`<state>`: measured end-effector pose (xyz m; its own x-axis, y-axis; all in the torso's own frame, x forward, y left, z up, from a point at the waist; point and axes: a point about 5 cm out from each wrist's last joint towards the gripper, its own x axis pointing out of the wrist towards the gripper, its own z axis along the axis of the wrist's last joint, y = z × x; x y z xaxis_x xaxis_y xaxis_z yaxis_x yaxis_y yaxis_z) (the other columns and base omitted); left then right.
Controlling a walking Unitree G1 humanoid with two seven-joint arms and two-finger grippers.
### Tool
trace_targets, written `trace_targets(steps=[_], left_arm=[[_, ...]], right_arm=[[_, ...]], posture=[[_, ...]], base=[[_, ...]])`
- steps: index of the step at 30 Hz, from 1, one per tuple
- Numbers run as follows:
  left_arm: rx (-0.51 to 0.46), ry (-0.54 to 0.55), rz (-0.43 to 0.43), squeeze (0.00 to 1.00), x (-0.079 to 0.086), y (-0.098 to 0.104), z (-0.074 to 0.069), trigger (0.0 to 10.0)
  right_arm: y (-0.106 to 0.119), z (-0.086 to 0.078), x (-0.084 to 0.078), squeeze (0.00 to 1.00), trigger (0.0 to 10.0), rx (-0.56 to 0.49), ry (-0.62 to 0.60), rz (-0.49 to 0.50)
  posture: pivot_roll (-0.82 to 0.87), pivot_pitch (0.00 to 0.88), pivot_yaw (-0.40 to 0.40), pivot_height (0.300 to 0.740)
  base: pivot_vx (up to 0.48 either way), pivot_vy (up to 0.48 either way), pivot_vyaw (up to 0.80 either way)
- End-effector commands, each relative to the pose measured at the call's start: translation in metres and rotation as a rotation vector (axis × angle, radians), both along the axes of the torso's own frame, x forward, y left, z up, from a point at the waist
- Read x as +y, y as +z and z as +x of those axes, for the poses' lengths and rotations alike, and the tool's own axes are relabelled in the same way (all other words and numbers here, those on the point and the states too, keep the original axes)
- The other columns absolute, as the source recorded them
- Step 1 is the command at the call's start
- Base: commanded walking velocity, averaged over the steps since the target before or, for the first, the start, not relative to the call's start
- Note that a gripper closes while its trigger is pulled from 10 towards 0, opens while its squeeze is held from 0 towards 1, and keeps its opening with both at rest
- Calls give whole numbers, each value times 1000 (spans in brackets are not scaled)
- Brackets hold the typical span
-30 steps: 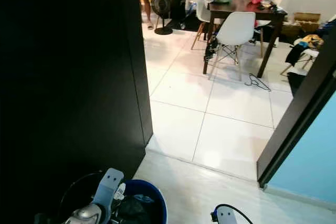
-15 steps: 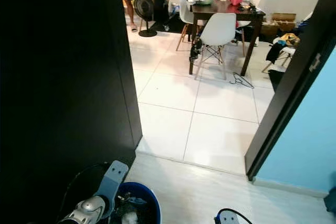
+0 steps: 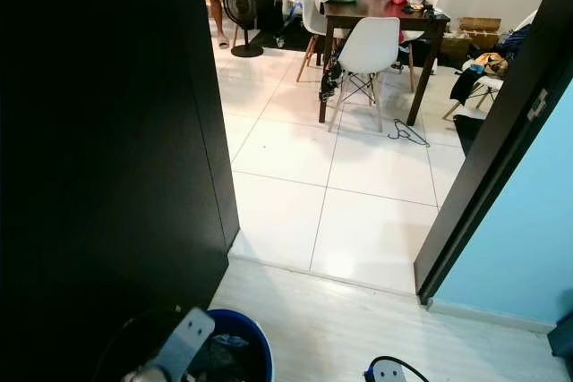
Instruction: Clean up the room
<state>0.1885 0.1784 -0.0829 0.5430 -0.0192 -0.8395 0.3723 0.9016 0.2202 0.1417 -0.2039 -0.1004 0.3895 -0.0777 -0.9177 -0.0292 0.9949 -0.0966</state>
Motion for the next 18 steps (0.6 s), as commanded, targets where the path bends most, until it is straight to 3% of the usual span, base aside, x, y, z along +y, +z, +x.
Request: trace_targets(steps=[1,4,9,12,15,16,18], left_arm=[[55,111,-13,0,8,-7,-15,10000],[92,198,-45,0,8,-12,-27,10000],[109,271,-73,0,7,-15,-35,10000],[119,468,-123,0,11,-18,-43,10000],[120,522,-139,0,13,-19,-44,10000],[81,651,-197,0,19,-15,-38,10000],[55,669,-207,0,23,-12,-32,10000]], right_arm=[[0,0,0,0,10000,5,13,-9],[1,1,-2,0,10000,8,21,-21],[1,2,-4,0,10000,15,44,-48],[4,6,-9,0,10000,14,98,-117],[4,7,-10,0,10000,12,105,-133],[6,10,-12,0,10000,-14,77,-144],[6,11,-12,0,10000,-32,49,-135]], posture=[[-124,15,-32,714],[-94,3,-47,714],[-76,0,-61,714],[-49,0,-76,714],[-51,0,-74,714],[-30,0,-80,714],[-18,0,-82,714]], base=[[0,0,0],[0,0,0],[0,0,0],[0,0,0],[0,0,0],[0,0,0],[0,0,0]])
